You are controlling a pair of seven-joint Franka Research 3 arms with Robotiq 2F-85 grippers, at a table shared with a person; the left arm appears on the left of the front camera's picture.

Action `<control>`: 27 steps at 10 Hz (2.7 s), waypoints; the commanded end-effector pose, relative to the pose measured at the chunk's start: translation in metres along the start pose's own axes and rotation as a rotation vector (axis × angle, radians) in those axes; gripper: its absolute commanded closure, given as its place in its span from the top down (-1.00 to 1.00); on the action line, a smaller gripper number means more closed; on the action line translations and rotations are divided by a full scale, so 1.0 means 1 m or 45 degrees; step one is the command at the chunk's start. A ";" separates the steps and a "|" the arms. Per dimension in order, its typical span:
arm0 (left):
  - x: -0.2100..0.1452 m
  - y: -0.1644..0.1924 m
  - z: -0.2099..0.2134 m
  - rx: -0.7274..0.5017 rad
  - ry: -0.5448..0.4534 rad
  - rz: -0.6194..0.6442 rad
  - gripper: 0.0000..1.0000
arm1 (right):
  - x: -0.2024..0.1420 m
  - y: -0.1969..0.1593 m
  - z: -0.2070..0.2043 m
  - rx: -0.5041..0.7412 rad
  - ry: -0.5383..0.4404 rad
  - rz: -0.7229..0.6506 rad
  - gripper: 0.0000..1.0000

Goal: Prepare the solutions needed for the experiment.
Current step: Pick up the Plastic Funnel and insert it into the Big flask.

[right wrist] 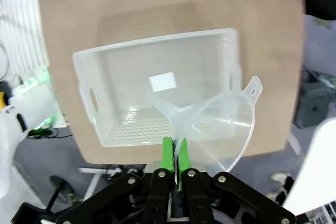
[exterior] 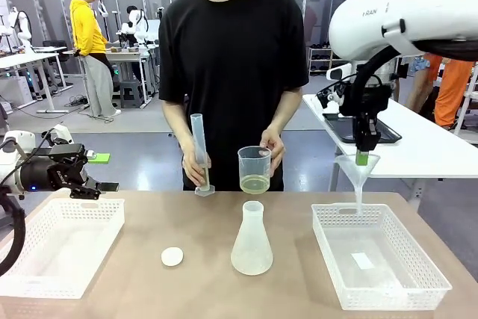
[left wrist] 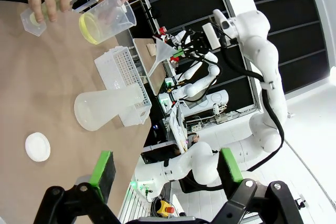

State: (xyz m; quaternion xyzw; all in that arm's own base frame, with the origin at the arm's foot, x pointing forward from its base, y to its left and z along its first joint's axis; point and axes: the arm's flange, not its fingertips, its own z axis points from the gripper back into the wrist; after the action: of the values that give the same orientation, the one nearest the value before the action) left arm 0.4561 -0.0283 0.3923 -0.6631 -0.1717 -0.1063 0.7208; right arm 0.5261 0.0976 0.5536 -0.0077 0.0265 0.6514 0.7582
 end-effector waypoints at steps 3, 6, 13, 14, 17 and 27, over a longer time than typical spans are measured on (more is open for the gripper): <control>0.000 0.000 0.001 -0.001 -0.005 -0.025 1.00 | -0.001 0.050 -0.004 -0.277 -0.003 -0.075 -1.00; 0.000 0.000 0.001 -0.001 -0.005 -0.025 1.00 | 0.001 0.039 0.009 -0.228 -0.013 -0.029 -1.00; 0.000 0.000 0.001 -0.001 -0.005 -0.025 1.00 | 0.036 0.047 0.012 -0.406 -0.041 0.101 -0.91; 0.000 0.000 0.001 -0.001 -0.005 -0.025 1.00 | 0.051 0.051 0.019 -0.463 -0.049 0.131 -0.91; 0.000 0.000 0.001 -0.001 -0.005 -0.025 1.00 | 0.096 0.070 0.034 -0.580 -0.068 0.345 -0.91; 0.000 0.000 0.001 -0.001 -0.005 -0.025 1.00 | 0.151 0.153 0.030 -0.725 -0.213 0.673 -0.91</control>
State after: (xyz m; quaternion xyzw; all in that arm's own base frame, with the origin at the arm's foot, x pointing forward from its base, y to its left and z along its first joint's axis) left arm 0.4560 -0.0285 0.3923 -0.6631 -0.1716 -0.1065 0.7208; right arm 0.4015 0.2818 0.5880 -0.1641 -0.1960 0.7983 0.5452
